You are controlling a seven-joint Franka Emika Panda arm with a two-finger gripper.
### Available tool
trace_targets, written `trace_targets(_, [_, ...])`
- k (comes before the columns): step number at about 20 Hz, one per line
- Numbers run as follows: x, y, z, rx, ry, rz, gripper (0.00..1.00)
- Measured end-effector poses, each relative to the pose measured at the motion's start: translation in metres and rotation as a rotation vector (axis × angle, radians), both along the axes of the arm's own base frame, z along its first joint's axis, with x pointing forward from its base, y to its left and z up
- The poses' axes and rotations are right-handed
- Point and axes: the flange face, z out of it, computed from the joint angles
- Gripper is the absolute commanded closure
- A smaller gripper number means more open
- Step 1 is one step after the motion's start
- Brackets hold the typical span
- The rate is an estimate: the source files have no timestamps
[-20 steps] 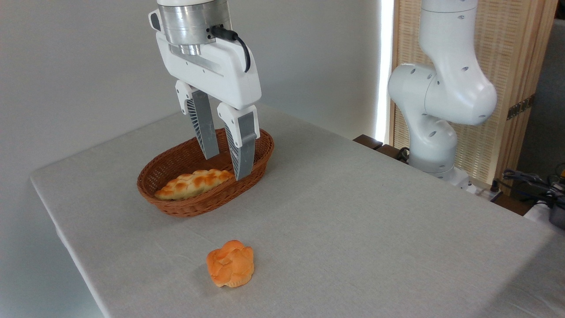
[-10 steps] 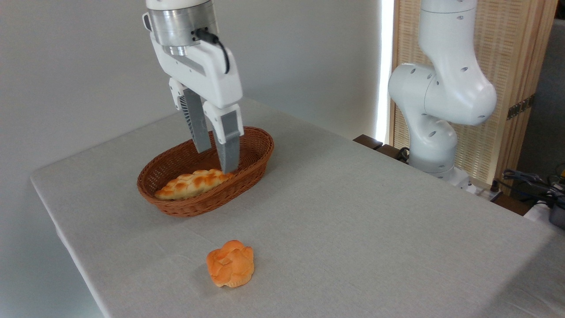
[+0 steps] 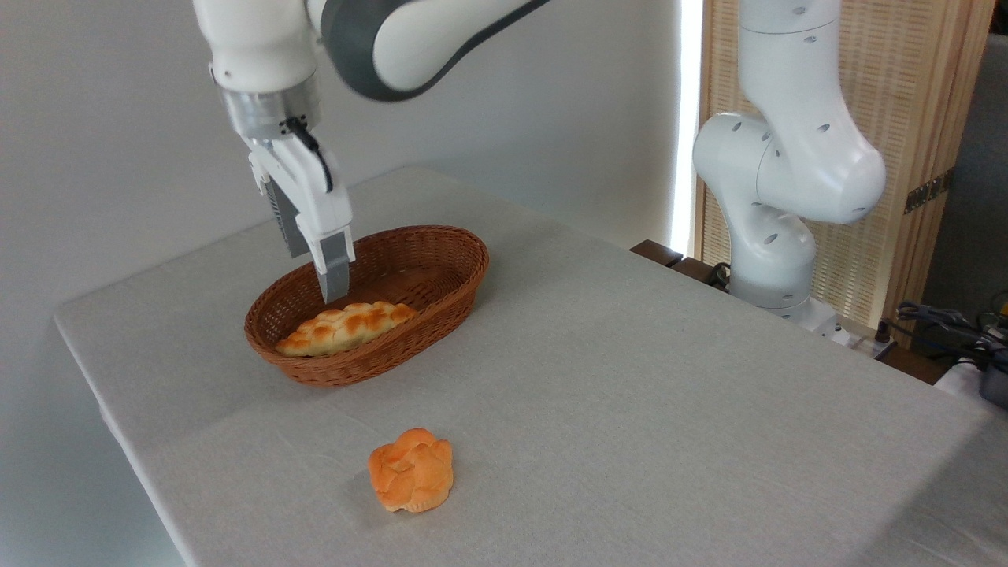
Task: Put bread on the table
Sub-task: 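Lower the open gripper into the wicker basket over the braided roll, then close the gripper on the braided roll inside the basket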
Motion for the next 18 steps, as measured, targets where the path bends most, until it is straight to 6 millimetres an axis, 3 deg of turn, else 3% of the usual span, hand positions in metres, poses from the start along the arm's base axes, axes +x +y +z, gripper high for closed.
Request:
trace_targets(3, [-0.003, -0.032, -0.026, -0.032, 0.054, -0.047, 0.00])
trace_targets(6, [-0.003, -0.047, -0.049, -0.041, 0.042, -0.052, 0.00])
trace_targets(11, [-0.011, -0.047, -0.082, -0.027, 0.074, -0.046, 0.00])
trace_targets(18, [-0.014, -0.043, -0.094, -0.013, 0.083, -0.075, 0.00])
